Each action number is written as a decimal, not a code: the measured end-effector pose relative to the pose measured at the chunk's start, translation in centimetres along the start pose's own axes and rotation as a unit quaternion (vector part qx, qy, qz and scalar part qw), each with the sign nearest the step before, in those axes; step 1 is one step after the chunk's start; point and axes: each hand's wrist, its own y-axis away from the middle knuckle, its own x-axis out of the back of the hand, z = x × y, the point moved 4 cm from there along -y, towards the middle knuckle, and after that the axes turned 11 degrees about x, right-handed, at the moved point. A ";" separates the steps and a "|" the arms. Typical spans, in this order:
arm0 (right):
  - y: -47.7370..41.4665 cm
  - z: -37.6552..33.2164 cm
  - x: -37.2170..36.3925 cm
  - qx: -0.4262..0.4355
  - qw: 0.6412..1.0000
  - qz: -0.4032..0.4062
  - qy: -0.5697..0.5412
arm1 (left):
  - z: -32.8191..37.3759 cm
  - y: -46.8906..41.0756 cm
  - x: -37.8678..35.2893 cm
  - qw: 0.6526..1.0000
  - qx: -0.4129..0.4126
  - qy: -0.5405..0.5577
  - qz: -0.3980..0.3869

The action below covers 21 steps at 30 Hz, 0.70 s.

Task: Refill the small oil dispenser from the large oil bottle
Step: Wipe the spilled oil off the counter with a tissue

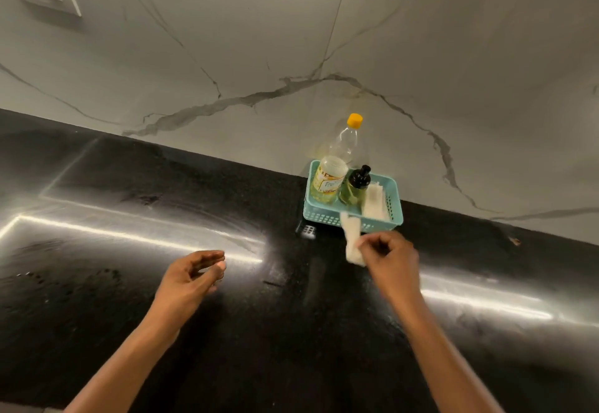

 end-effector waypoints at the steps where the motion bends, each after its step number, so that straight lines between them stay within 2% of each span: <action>1: 2.5 -0.2 -2.0 0.009 1.000 -0.022 0.006 | -0.5 0.3 0.8 1.000 0.008 -0.004 0.001; 4: 9.2 -0.3 -8.1 -0.016 0.990 -0.138 0.016 | -1.8 0.8 3.8 1.000 0.026 -0.008 -0.015; 6: 12.0 -0.6 -10.4 -0.027 0.981 -0.184 0.063 | -2.4 1.2 5.8 0.999 0.038 -0.008 -0.022; 11: 14.5 -3.5 -15.2 0.033 0.972 -0.185 0.144 | -3.5 2.0 11.6 0.998 0.048 -0.001 -0.029; 13: 14.5 -3.2 -17.7 0.046 0.952 -0.214 0.213 | -3.9 2.5 14.0 0.998 0.053 -0.009 -0.028; 16: 13.7 -1.5 -19.6 0.029 0.929 -0.212 0.301 | -4.5 3.4 17.3 0.998 0.054 -0.019 -0.018; 21: 11.4 -1.8 -21.8 -0.004 0.938 -0.182 0.294 | -5.6 4.7 21.8 0.998 0.055 -0.001 0.031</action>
